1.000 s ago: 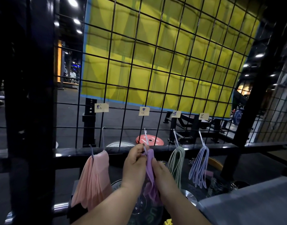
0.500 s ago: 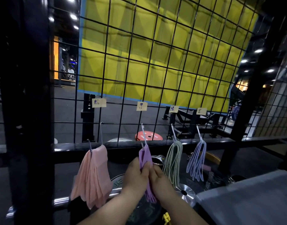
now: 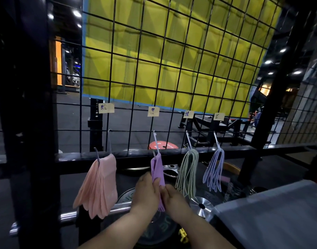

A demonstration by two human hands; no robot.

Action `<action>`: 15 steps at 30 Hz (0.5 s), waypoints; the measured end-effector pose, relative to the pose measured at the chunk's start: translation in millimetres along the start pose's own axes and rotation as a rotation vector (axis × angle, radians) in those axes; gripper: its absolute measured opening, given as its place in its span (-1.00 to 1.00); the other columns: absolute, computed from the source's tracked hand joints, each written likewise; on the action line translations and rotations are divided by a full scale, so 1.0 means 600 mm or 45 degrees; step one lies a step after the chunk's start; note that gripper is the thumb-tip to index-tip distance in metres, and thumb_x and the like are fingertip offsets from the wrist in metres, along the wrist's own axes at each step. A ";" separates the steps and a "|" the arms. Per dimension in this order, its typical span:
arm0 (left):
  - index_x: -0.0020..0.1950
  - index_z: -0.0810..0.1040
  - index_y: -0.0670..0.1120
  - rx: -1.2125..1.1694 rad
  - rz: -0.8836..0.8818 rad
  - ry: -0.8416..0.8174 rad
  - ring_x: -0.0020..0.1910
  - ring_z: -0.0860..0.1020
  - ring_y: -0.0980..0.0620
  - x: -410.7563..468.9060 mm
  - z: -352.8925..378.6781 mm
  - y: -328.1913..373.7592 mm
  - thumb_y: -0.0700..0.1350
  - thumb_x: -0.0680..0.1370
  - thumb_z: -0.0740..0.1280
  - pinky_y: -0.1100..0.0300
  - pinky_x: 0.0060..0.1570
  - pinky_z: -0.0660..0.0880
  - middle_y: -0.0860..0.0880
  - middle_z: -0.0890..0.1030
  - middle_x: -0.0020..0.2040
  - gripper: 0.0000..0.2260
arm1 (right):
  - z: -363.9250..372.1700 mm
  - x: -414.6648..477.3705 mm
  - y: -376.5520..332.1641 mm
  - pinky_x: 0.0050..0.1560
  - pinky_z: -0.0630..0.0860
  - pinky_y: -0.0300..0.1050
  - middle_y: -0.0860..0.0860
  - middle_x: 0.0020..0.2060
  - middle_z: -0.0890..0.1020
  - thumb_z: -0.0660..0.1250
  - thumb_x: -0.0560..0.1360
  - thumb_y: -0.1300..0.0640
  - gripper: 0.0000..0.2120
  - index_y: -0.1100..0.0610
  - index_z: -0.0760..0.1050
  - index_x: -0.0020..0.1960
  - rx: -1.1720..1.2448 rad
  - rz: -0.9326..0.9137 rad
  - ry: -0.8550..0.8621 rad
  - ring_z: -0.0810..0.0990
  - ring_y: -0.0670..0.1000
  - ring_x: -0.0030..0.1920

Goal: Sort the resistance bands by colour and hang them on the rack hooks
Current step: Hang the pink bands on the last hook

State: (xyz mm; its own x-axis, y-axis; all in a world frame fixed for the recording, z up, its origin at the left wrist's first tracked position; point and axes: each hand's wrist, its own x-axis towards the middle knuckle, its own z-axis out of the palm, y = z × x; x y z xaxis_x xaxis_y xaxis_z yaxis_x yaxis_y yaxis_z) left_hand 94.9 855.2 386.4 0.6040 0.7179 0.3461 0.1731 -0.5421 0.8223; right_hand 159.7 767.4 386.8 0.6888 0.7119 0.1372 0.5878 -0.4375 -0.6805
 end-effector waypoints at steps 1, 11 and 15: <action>0.20 0.40 -0.14 0.005 0.016 0.052 0.08 0.43 -0.01 -0.001 0.000 -0.003 -0.07 0.61 0.22 0.20 0.01 0.36 -0.06 0.43 0.13 -0.79 | 0.000 0.000 0.002 -0.32 0.28 -0.23 -0.08 -0.34 0.42 0.04 0.66 -0.04 -0.67 0.01 0.30 -0.24 -0.041 0.003 -0.003 0.38 -0.11 -0.33; 0.00 0.33 0.05 -0.064 0.804 0.270 -0.06 0.34 0.17 -0.026 0.017 0.034 -0.09 0.48 0.18 0.37 0.00 0.30 0.17 0.33 -0.04 -0.88 | -0.061 -0.033 0.034 -0.41 0.30 -0.31 -0.09 -0.37 0.56 0.29 0.49 -0.05 -0.83 -0.02 0.55 -0.22 -0.227 0.036 0.366 0.48 -0.15 -0.36; 0.32 0.34 0.04 -0.040 0.632 -0.050 0.25 0.34 0.17 -0.022 0.044 0.070 -0.13 0.56 0.21 0.35 0.25 0.28 0.11 0.35 0.27 -0.67 | -0.094 -0.033 0.052 -0.30 0.43 -0.08 -0.04 -0.42 0.53 0.31 0.48 0.03 -0.76 0.01 0.43 -0.35 0.035 0.109 0.597 0.51 -0.07 -0.36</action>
State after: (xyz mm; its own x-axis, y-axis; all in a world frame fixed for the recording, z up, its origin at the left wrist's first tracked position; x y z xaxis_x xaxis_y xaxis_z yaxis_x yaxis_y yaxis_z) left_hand 114.7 811.7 404.4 0.6365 0.3593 0.6825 -0.1661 -0.8003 0.5762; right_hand 188.5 708.8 403.8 0.8552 0.3466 0.3854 0.5135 -0.4645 -0.7215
